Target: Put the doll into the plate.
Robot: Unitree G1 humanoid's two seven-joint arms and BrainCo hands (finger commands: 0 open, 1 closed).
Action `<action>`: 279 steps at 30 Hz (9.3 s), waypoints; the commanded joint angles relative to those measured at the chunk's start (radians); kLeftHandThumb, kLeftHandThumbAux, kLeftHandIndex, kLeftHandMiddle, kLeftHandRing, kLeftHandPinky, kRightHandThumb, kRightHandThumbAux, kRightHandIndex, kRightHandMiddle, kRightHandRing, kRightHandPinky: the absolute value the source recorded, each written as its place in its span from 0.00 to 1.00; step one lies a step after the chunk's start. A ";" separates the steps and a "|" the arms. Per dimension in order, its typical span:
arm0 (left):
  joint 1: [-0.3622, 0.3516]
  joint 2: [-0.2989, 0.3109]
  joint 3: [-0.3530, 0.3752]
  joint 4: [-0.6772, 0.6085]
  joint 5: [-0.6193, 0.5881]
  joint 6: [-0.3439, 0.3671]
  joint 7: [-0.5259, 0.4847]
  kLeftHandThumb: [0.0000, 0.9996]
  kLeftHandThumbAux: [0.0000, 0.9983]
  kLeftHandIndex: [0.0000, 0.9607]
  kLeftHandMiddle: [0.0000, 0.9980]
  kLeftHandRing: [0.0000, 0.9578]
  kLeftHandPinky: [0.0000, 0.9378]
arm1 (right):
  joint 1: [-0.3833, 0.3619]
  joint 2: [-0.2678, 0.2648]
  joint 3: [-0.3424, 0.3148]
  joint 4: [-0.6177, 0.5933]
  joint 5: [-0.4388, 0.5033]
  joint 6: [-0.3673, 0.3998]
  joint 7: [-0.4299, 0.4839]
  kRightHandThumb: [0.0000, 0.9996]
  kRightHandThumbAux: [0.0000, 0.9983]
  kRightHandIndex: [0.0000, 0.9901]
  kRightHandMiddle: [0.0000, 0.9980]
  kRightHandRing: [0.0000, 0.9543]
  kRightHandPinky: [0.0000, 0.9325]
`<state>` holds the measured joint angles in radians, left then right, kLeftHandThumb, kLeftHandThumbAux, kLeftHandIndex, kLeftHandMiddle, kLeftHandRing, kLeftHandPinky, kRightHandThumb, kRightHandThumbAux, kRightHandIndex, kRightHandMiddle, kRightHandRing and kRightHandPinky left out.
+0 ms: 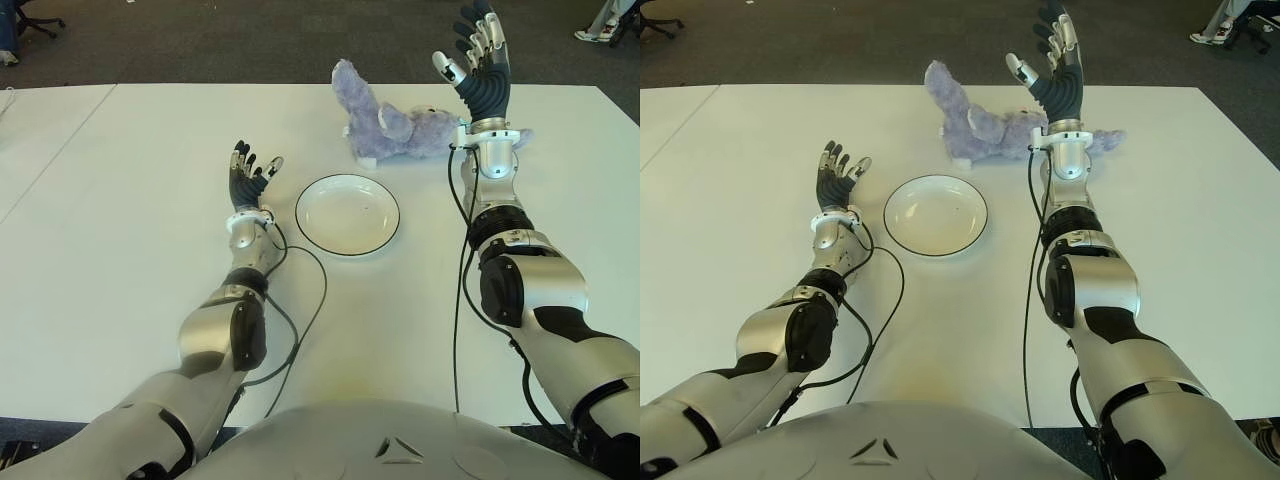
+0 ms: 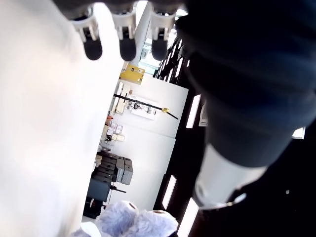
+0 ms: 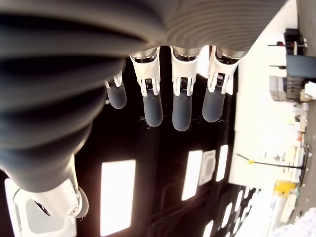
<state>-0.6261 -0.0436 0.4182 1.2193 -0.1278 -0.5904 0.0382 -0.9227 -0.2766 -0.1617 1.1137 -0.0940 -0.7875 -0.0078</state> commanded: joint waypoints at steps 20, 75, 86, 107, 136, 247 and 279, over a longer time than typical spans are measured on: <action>0.215 -0.033 0.039 0.130 -0.035 0.130 -0.007 0.03 0.88 0.04 0.04 0.04 0.08 | -0.044 -0.299 0.513 0.175 -0.616 0.403 -0.307 0.27 0.56 0.00 0.00 0.02 0.08; 0.205 -0.036 0.021 0.136 -0.016 0.161 -0.004 0.00 0.73 0.06 0.06 0.05 0.06 | -0.061 -0.396 0.839 0.273 -0.843 0.648 -0.227 0.30 0.53 0.00 0.00 0.00 0.01; 0.204 -0.037 0.024 0.137 -0.018 0.160 -0.012 0.00 0.69 0.06 0.06 0.05 0.04 | -0.089 -0.405 0.824 0.272 -0.829 0.662 -0.219 0.29 0.55 0.00 0.00 0.00 0.00; 0.213 -0.035 0.040 0.136 -0.028 0.150 -0.037 0.00 0.63 0.06 0.05 0.04 0.03 | -0.182 -0.401 0.771 0.261 -0.793 0.667 -0.277 0.25 0.55 0.00 0.00 0.00 0.00; 0.209 -0.024 0.018 0.138 -0.007 0.163 -0.016 0.00 0.64 0.05 0.05 0.04 0.03 | -0.209 -0.308 0.723 0.258 -0.773 0.666 -0.328 0.30 0.49 0.04 0.02 0.04 0.09; 0.215 -0.022 0.038 0.135 -0.024 0.150 -0.024 0.00 0.56 0.04 0.06 0.05 0.05 | -0.054 -0.001 0.540 0.266 -0.557 0.659 -0.381 0.68 0.71 0.43 0.62 0.69 0.81; 0.216 -0.028 0.044 0.134 -0.033 0.147 -0.029 0.00 0.55 0.02 0.06 0.05 0.05 | -0.030 -0.047 0.447 0.236 -0.468 0.456 -0.420 0.25 0.71 0.78 0.87 0.90 0.93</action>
<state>-0.6289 -0.0396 0.4244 1.2193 -0.1288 -0.5795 0.0029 -0.9868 -0.2975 0.2805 1.3647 -0.5667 -0.2729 -0.4482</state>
